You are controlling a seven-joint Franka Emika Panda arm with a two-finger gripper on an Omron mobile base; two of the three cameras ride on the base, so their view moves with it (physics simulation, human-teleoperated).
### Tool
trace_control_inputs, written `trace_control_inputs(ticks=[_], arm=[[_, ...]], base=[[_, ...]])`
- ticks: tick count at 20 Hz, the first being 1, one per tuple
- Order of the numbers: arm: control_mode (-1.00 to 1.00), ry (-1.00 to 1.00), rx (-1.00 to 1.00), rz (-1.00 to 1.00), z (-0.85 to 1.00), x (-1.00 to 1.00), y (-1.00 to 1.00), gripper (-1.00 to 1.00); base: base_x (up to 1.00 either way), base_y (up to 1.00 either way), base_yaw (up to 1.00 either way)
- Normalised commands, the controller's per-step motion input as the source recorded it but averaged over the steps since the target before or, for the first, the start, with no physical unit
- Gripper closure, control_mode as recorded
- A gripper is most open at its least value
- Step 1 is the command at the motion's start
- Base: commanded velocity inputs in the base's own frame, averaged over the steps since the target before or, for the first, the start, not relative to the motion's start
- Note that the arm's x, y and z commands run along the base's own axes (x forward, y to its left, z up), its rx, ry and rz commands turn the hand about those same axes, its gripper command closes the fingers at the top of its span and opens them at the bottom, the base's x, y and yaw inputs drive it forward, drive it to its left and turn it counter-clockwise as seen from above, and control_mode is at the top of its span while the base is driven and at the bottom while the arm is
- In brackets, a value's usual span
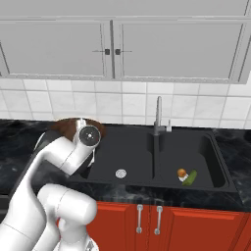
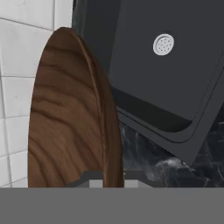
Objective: Dump the cucumber and apple from the bowl so the bowl can be washed. Place the bowl in the sink after clearing the leftovers.
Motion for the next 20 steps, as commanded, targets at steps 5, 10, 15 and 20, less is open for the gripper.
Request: trace_control_inputs(ticks=[5,10,15,20], arm=[[-1.00,0.52,-0.01,-0.14,-0.35,0.90,-0.47,1.00],[-1.00,0.24,-0.04,-0.07,-0.23,0.38,-0.05,1.00],[-1.00,0.14,-0.08,-0.06,-0.69,0.52,-0.48,1.00],[-1.00,0.12,-0.10,-0.11,-0.76,0.23,-0.36,1.00]], base=[[0.00,0.00,0.00],[0.00,0.00,0.00],[0.00,0.00,0.00],[0.00,0.00,0.00]])
